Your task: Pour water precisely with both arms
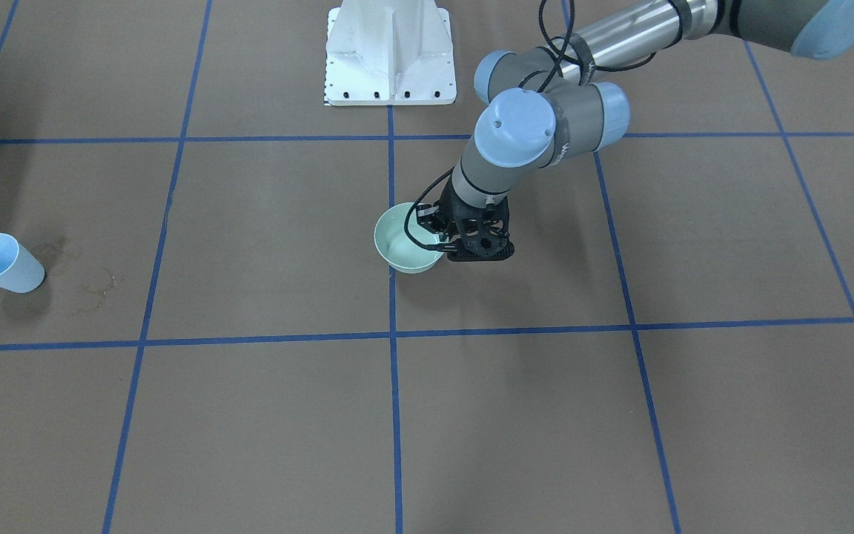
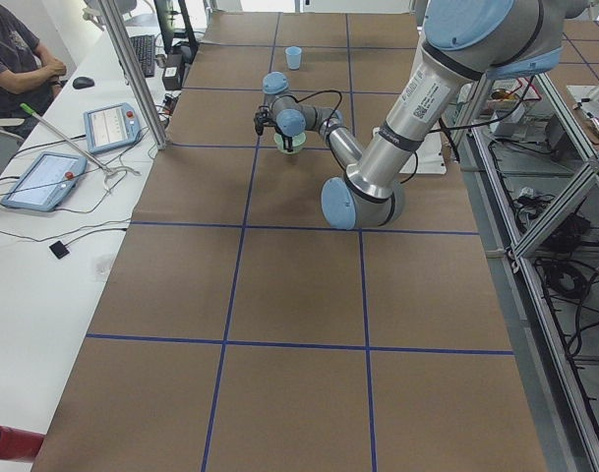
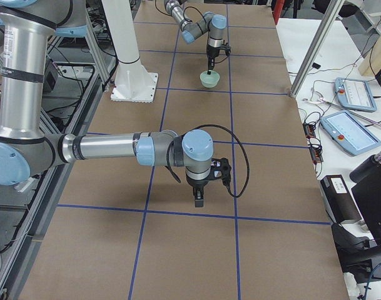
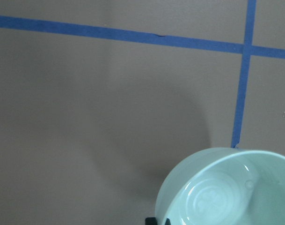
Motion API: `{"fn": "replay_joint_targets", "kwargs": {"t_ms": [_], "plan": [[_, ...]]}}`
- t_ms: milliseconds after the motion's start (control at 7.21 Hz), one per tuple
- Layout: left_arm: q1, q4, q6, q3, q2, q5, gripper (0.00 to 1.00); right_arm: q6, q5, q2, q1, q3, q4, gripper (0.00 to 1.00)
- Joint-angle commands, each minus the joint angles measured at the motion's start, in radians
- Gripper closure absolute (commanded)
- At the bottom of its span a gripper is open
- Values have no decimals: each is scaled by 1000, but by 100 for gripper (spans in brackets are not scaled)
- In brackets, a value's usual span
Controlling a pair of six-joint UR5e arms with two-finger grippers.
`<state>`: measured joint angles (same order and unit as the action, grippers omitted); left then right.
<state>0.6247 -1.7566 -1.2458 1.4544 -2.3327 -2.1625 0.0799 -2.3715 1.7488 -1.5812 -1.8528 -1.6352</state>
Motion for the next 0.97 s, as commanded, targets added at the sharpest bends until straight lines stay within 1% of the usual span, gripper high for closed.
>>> {"fn": "replay_joint_targets", "kwargs": {"t_ms": [0,833], "plan": [[-10,-30,-11,-72,-43,3,100,1,0,0,0,1,0,0],[-8,-32,-30,-88,-50,3,100,1,0,0,0,1,0,0]]}}
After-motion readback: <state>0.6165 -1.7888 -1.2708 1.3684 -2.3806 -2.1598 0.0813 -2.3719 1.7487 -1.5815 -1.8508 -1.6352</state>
